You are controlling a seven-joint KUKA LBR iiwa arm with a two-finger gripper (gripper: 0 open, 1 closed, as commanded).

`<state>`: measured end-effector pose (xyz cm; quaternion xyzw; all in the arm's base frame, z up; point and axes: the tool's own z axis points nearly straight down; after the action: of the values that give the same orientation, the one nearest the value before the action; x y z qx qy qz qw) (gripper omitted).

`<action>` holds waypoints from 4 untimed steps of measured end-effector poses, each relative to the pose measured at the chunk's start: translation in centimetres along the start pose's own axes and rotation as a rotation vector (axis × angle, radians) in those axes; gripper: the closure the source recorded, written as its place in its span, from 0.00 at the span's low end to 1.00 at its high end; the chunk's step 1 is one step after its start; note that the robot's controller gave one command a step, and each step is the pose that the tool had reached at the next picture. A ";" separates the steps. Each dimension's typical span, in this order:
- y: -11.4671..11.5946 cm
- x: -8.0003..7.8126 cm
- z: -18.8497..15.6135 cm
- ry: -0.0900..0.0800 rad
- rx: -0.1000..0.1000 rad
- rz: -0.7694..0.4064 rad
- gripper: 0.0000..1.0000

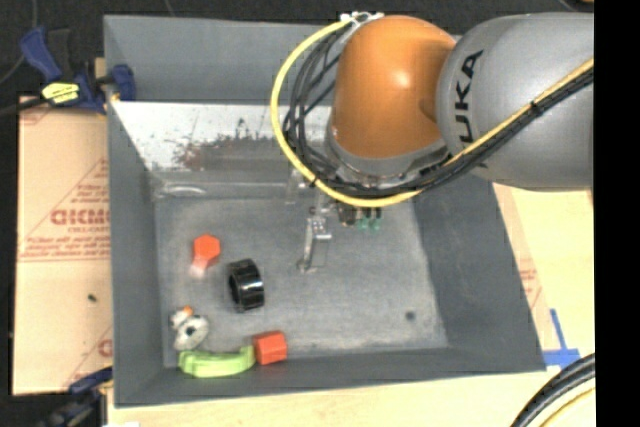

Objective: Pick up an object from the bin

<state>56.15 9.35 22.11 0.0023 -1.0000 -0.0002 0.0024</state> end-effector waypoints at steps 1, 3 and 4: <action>-0.1 -0.1 -0.5 -0.008 -0.001 0.003 0.00; -0.5 -1.8 5.9 -0.016 0.000 -0.146 0.00; 2.3 6.8 10.0 0.001 -0.001 0.047 0.00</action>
Offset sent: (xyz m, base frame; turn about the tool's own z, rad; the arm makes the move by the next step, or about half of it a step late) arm -0.0495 0.0277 -0.0490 0.0016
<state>49.33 11.59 12.14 -0.0213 -0.9998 -0.0006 0.0029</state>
